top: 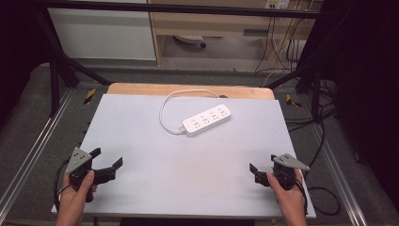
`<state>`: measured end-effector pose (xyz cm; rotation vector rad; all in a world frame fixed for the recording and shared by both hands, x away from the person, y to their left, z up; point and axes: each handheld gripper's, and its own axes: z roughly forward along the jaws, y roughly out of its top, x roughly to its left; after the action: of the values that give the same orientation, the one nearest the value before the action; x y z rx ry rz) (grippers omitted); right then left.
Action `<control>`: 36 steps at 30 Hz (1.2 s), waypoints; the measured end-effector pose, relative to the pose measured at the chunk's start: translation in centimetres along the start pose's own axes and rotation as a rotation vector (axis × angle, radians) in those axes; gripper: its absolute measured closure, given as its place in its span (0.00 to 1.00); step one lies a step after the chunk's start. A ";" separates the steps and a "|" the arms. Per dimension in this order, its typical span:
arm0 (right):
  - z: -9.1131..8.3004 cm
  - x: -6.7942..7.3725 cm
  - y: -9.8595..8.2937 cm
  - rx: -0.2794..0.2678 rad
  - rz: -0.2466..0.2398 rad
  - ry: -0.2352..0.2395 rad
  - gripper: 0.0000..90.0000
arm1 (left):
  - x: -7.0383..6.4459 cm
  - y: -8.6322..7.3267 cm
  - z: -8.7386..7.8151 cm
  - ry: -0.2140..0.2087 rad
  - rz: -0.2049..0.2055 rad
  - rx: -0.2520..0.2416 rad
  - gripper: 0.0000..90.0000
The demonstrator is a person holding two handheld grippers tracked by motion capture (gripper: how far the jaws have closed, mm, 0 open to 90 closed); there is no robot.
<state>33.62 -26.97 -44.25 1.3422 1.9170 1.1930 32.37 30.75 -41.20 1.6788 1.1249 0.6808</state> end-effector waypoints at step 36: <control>-2.3 3.1 4.1 -0.101 -0.048 0.102 0.04 | -0.8 0.1 -0.1 -0.026 0.020 -0.025 0.06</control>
<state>32.52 -24.41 -39.30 1.1979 1.9196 1.3392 31.99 30.05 -41.03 1.6751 1.0783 0.6809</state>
